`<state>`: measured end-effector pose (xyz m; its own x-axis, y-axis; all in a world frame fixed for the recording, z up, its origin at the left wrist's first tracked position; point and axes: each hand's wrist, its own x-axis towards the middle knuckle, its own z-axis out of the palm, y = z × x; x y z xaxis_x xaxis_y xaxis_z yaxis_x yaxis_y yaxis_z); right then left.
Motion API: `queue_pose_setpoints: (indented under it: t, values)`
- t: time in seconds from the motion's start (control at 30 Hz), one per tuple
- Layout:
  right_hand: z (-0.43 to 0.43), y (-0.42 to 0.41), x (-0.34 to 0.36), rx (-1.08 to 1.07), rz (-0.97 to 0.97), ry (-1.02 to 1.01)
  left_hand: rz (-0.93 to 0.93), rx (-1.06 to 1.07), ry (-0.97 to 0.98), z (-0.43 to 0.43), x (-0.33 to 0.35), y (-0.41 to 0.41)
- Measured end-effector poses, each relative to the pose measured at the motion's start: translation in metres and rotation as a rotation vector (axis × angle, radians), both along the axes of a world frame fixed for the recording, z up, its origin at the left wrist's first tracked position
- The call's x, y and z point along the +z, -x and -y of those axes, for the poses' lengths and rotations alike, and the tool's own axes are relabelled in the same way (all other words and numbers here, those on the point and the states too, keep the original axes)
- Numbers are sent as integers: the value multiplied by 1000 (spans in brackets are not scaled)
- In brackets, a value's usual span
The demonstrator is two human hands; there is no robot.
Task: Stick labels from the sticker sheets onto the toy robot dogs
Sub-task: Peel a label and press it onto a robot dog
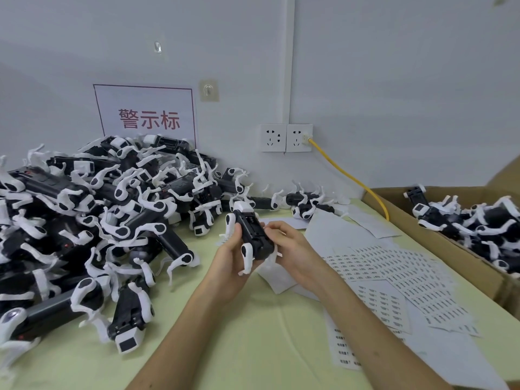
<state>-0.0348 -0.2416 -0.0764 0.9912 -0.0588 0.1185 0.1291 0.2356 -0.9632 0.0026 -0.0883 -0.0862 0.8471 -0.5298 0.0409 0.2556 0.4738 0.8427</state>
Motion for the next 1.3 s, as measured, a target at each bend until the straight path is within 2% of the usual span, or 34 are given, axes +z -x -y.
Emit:
queue_pose_setpoints:
  t: [0.1,0.23,0.3,0.37,0.47,0.6,0.73,0.87,1.07,1.17,1.3]
  values:
    - [3,-4,1,-141,-26,154,28,56,-26,1,2,-2]
    - [23,-11,-10,-509,-114,637,3,172,28,-1,4,-7]
    - [29,-13,-20,-535,-222,942,-12,203,61,-2,3,-9]
    - [27,-14,-28,-526,-307,1160,-39,232,71,-3,3,-9]
    - [21,-19,-37,-493,-336,1324,-57,262,43,-4,4,-8]
    - [23,-18,-34,-432,-339,1260,-90,295,37,-4,5,-7]
    - [25,-13,-25,-351,-353,1080,-91,288,86,-6,1,-11]
    - [24,-8,-16,-299,-178,780,-40,290,128,-6,4,-10]
    - [20,-7,-10,-283,-34,580,-60,286,157,-10,3,-10]
    - [22,-7,-10,-272,8,531,-37,183,171,-10,5,-7]
    - [20,-9,-11,-260,13,574,20,126,129,-8,4,-2]
